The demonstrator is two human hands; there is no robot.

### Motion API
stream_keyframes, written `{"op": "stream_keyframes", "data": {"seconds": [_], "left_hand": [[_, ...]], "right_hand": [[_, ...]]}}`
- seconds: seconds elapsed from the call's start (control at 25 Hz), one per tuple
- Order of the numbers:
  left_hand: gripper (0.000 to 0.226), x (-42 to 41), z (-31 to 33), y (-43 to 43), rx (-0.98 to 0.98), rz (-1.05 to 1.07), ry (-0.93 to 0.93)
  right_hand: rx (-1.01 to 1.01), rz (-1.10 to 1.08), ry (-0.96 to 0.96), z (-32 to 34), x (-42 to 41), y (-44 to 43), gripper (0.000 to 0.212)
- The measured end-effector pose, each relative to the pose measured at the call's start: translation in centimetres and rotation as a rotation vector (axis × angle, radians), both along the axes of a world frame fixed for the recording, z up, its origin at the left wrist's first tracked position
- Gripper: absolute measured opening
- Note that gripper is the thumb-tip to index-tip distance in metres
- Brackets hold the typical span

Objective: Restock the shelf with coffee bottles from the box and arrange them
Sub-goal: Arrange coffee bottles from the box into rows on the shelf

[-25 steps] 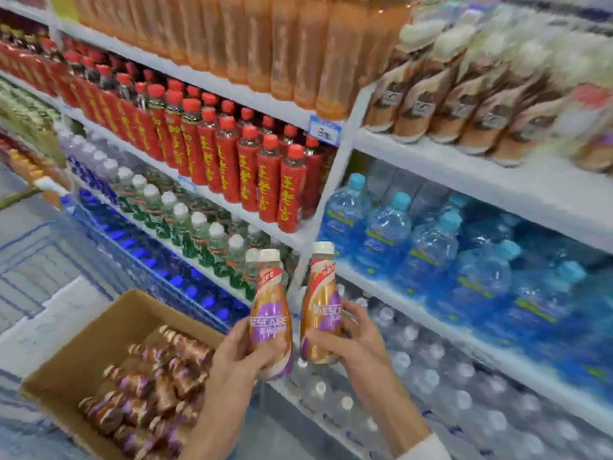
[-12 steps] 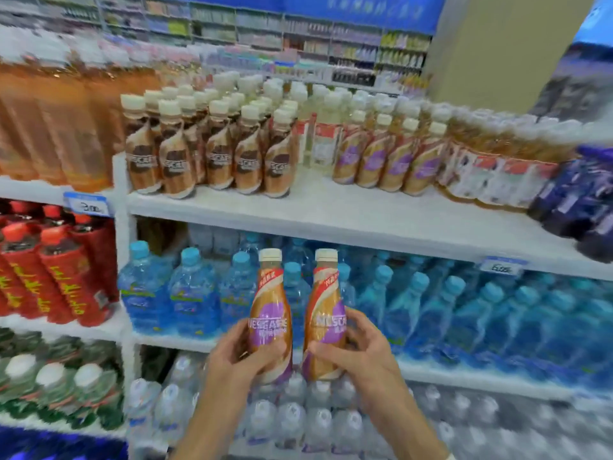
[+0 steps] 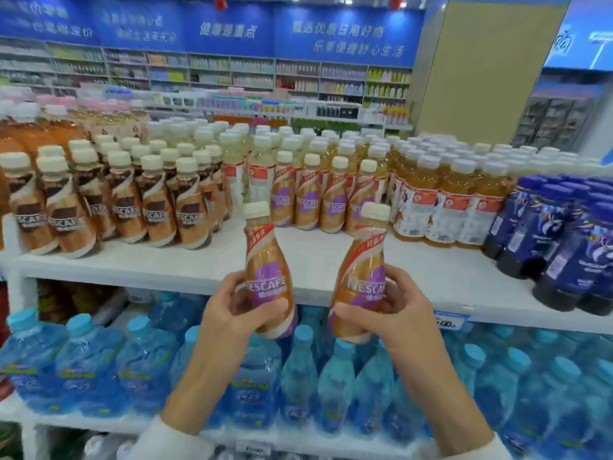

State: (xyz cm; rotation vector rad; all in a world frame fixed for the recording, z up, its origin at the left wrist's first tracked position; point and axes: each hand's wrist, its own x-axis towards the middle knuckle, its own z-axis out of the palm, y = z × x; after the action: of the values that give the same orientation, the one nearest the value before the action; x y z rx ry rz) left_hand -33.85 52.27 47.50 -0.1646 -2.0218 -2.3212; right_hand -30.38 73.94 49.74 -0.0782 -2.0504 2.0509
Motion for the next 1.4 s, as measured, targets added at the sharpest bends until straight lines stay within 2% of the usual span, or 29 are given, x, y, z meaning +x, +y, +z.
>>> {"op": "stream_keyframes", "data": {"seconds": [0.12,0.4,0.72,1.0,1.4], "left_hand": [[0.057,-4.1,2.5,1.9,-0.124,0.012,0.027],[0.065,-12.9,3.3,3.1,-0.359,-0.015,0.075],[0.068,-14.9,1.1,2.6,-0.428,-0.013,0.123],[0.077,-15.9,1.1,1.7,-0.524,0.029,0.178],[0.074,-17.4,1.6,1.7,-0.549,0.057,0.164]], "right_hand": [[0.08,-0.074,0.074,2.1,-3.3,2.0,0.075],[0.27,-0.185,0.068,1.5,-10.1,4.5,0.081],[0.285,-0.209,0.065,-0.3,-11.3,5.0,0.082],[0.362,-0.331,0.043,-0.5,-11.7,5.8,0.058],[0.431,-0.465,0.068,0.0,-19.3,8.2,0.066]]}}
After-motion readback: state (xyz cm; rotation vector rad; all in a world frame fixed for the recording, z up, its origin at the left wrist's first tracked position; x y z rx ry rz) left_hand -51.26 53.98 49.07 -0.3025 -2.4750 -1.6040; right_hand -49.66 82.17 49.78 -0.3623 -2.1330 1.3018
